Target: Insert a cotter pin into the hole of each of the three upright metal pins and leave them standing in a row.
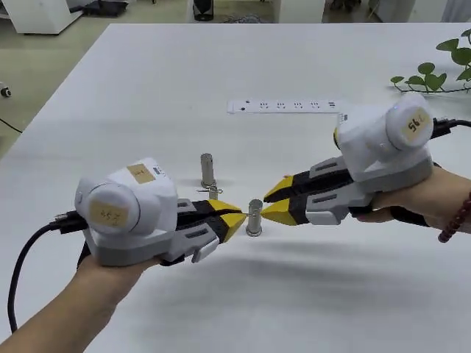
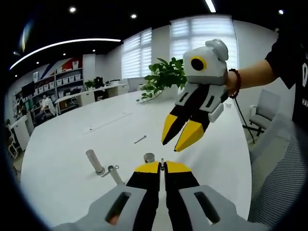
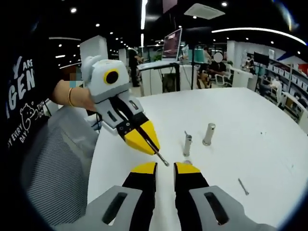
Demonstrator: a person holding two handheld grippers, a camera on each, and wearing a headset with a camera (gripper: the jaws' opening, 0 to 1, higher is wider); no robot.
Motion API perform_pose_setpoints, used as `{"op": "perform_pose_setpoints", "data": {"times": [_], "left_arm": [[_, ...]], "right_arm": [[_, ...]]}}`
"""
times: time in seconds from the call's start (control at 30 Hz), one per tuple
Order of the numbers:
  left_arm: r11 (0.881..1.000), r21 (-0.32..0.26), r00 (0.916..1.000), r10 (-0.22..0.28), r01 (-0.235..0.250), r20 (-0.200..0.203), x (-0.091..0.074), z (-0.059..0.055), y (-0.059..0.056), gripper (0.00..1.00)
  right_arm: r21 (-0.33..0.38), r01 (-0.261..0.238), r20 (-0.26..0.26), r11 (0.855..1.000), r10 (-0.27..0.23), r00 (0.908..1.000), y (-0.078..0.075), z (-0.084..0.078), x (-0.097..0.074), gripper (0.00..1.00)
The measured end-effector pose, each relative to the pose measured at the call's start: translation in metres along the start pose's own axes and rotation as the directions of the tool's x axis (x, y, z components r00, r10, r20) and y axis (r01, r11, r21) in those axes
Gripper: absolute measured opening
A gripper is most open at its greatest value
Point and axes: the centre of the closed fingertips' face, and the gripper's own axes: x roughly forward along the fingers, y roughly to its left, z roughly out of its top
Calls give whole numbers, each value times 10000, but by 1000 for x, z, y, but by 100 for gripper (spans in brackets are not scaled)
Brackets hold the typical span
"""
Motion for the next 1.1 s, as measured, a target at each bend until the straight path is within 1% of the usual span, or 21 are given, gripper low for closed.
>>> {"op": "perform_pose_setpoints", "data": {"times": [0.03,0.07,0.1,0.13,0.17,0.27,0.33,0.37,0.63,0.8,0.83,0.9,0.93,0.97,1.1], "left_arm": [[9999,103,10000,-83,83,-5,-1,-1,-1,0],[9998,165,9999,-114,114,-23,-2,-2,-2,0],[9996,226,9998,-195,195,-26,-3,-2,-3,0],[9992,273,9996,-278,279,-33,-3,-3,-4,0],[9989,297,9993,-369,370,-31,-4,-3,-6,0],[9963,310,9967,-810,808,60,-6,-3,-12,0],[9943,241,9945,-1043,1042,57,-7,-3,-15,0],[9936,311,9940,-1091,1089,44,-8,-4,-16,0],[9864,327,9868,-1617,1613,112,-12,-4,-27,0],[9784,309,9786,-2049,2042,197,-12,-2,-37,0],[9756,301,9757,-2183,2177,201,-12,-1,-40,0],[9731,311,9732,-2289,2282,207,-12,-1,-43,0],[9723,289,9723,-2328,2321,209,-12,-1,-44,0],[9719,271,9718,-2346,2339,231,-12,0,-45,0],[9679,143,9671,-2514,2510,384,-13,3,-48,0]], "right_arm": [[342,-67,17,9994,66,10000,1,-2,0,9],[336,-143,27,9993,142,9999,2,-4,0,10],[479,-317,49,9983,315,9995,5,-6,1,10],[611,-351,74,9975,347,9994,6,-7,1,10],[586,-389,90,9975,385,9992,6,-8,1,11],[855,-766,248,9934,748,9969,13,-10,2,12],[950,-1004,314,9904,978,9947,17,-11,2,12],[999,-1078,336,9891,1049,9939,19,-11,2,12],[1186,-1658,330,9790,1630,9861,30,-18,4,13],[1198,-1955,288,9734,1934,9807,36,-21,4,13],[1183,-2045,299,9717,2023,9789,38,-21,4,12],[1161,-2158,343,9695,2132,9764,40,-20,4,12],[1152,-2308,396,9662,2277,9729,42,-19,4,12],[1164,-2363,402,9647,2331,9716,44,-18,4,11],[969,-2555,249,9619,2542,9668,50,-18,5,9]]}}
